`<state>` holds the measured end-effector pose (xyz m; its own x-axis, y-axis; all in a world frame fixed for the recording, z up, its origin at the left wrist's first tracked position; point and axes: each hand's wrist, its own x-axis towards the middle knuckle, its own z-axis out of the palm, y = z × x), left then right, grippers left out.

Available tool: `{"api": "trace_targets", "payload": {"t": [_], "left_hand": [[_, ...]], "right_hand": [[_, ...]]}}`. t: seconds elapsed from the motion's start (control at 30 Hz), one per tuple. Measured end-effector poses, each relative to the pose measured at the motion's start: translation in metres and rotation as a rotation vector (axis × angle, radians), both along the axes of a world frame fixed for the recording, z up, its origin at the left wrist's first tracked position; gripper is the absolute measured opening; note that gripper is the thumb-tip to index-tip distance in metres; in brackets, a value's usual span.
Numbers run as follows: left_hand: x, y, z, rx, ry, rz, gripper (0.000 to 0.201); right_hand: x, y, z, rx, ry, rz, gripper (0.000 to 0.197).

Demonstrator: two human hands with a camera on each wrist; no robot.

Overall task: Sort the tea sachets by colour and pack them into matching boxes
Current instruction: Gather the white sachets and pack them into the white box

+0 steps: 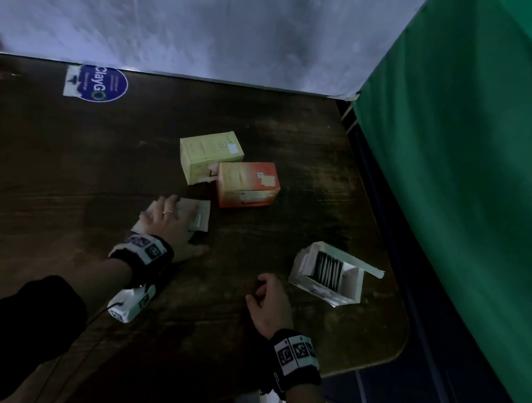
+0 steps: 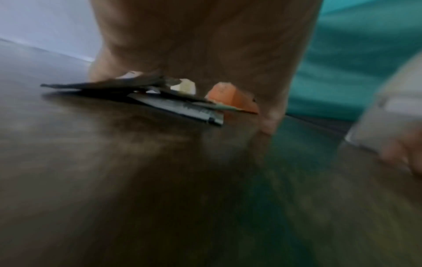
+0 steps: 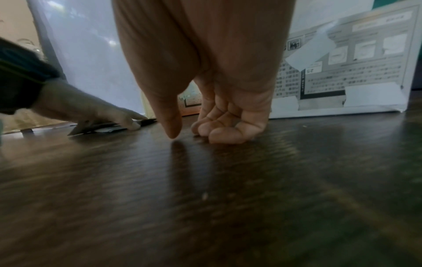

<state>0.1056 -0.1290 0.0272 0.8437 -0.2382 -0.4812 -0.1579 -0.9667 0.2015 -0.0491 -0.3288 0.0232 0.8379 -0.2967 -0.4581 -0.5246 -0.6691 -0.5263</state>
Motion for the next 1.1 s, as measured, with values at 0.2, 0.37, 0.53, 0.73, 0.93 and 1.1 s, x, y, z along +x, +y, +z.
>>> {"api": "trace_targets", "payload": {"t": [0.2,0.37,0.53,0.73,0.93,1.1], "left_hand": [[-0.001,-0.004,0.010,-0.016,-0.018,-0.081,0.056],[0.013,0.007,0.025,-0.061,0.037,-0.100,0.059],[0.003,0.003,0.045,-0.386,-0.007,-0.005,0.052],[-0.020,-0.015,0.061,-0.688,0.262,-0.057,0.040],[-0.023,-0.017,0.063,-0.839,0.317,0.106,0.051],[-0.020,-0.014,0.063,-0.926,0.418,0.230,0.055]], "right_hand": [[0.005,-0.001,0.000,-0.010,0.040,-0.016,0.045],[0.011,-0.004,0.007,0.025,0.095,0.022,0.041],[0.024,0.000,0.026,0.130,0.026,0.006,0.038],[0.052,0.018,0.051,0.458,-0.261,-0.147,0.057],[0.058,0.013,0.064,0.339,-0.453,-0.236,0.019],[0.048,0.006,0.073,0.162,-0.653,-0.223,0.007]]}}
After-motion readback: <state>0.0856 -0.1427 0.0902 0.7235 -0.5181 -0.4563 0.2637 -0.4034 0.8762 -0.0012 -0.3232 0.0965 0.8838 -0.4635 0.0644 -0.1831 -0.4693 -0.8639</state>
